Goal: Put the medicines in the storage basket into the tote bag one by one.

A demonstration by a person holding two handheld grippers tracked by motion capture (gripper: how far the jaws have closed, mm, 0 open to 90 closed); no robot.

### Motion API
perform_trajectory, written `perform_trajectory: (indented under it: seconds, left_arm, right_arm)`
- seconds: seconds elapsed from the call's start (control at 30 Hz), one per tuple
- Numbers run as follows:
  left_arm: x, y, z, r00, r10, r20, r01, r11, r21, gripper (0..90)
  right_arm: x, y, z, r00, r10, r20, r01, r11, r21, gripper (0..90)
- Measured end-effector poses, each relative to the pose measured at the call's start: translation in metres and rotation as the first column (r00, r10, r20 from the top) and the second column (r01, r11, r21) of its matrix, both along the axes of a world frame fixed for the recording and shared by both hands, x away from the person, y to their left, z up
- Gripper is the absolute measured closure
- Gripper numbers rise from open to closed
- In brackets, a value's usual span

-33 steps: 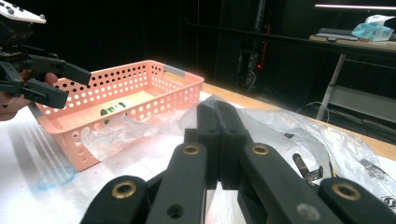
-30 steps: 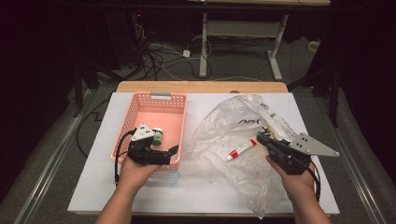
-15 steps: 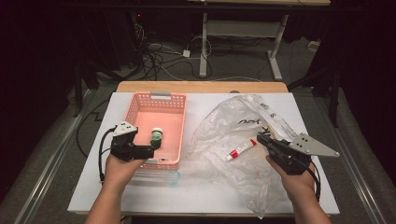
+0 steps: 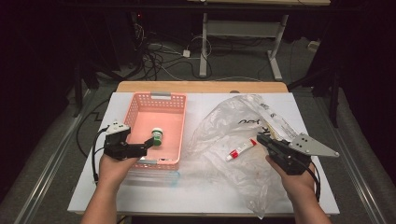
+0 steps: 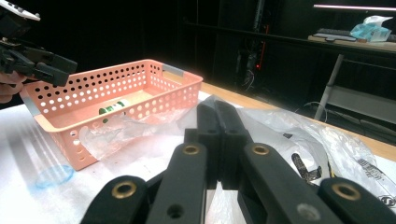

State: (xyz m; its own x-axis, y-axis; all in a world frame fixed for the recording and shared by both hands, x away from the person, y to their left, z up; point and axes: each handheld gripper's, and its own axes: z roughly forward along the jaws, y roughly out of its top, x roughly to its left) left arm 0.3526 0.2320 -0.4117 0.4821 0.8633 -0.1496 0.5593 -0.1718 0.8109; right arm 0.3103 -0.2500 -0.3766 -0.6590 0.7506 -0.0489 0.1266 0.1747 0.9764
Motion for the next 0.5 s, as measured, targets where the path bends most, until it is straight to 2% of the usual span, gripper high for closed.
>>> perform_trajectory:
  seconds: [0.3, 0.43, 0.5]
  left_arm:
    - [0.006, -0.006, 0.002, 0.9999, 0.005, -0.012, -0.005, 1.0000, 0.007, 0.0]
    - [0.012, -0.013, 0.009, 0.9999, -0.004, -0.012, 0.004, 0.9999, -0.014, 0.0]
    - [0.016, -0.017, 0.013, 1.0000, -0.002, -0.008, 0.002, 1.0000, 0.002, 0.0]
  right_arm:
    - [0.000, -0.001, 0.001, 1.0000, -0.004, 0.001, 0.004, 1.000, 0.002, 90.0]
    - [0.000, 0.000, 0.000, 1.0000, -0.002, -0.002, 0.002, 1.000, 0.004, 90.0]
    - [0.000, 0.001, 0.000, 1.0000, 0.000, -0.003, 0.000, 1.000, 0.002, 90.0]
